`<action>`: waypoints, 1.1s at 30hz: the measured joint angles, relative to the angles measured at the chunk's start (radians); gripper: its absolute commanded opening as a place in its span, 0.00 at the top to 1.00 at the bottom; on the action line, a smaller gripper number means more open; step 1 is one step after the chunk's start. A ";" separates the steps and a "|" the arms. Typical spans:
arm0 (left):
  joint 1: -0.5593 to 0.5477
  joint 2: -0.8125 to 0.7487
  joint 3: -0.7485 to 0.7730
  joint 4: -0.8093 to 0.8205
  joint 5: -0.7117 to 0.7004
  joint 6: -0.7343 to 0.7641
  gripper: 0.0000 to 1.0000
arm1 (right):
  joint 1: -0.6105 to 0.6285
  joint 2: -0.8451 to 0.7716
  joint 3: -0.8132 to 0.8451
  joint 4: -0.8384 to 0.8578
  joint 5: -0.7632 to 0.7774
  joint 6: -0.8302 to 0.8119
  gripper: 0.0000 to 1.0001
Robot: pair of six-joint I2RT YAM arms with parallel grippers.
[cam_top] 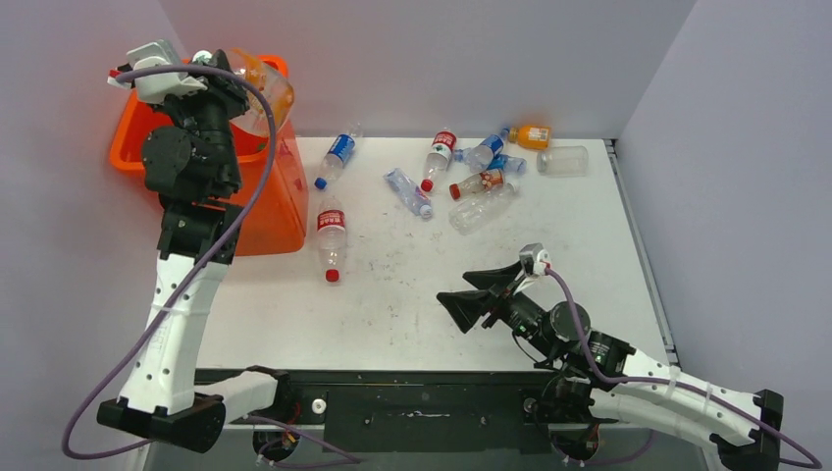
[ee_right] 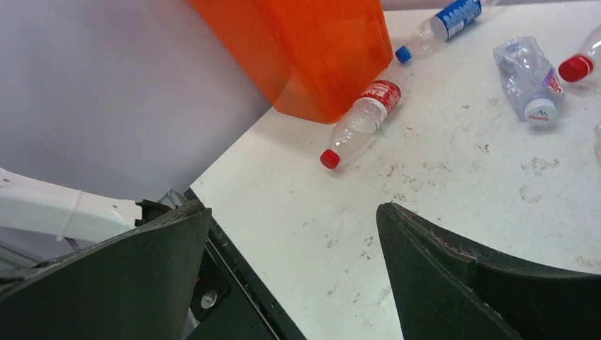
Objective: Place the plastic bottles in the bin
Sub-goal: Place the plastic bottle in the trash bin.
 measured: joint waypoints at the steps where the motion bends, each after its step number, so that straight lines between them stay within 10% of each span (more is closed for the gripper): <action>1: 0.014 0.018 -0.001 0.024 -0.010 0.007 1.00 | 0.000 0.004 -0.010 0.003 0.006 0.011 0.10; 8: 0.039 0.112 0.008 0.203 -0.136 0.137 0.96 | 0.000 0.072 -0.079 0.014 0.032 0.072 0.10; 14: 0.093 0.199 -0.008 0.316 -0.262 0.259 0.05 | 0.000 0.064 -0.091 -0.023 0.070 0.071 0.10; 19: 0.043 0.209 -0.027 0.336 -0.292 0.293 0.04 | 0.000 0.017 -0.091 -0.071 0.098 0.061 0.10; 24: -0.262 0.174 0.030 0.327 -0.233 0.388 0.04 | 0.000 -0.011 -0.081 -0.108 0.151 0.060 0.10; 33: -0.581 0.000 0.033 -0.103 0.077 0.249 0.04 | 0.000 0.005 -0.037 -0.153 0.378 0.066 0.10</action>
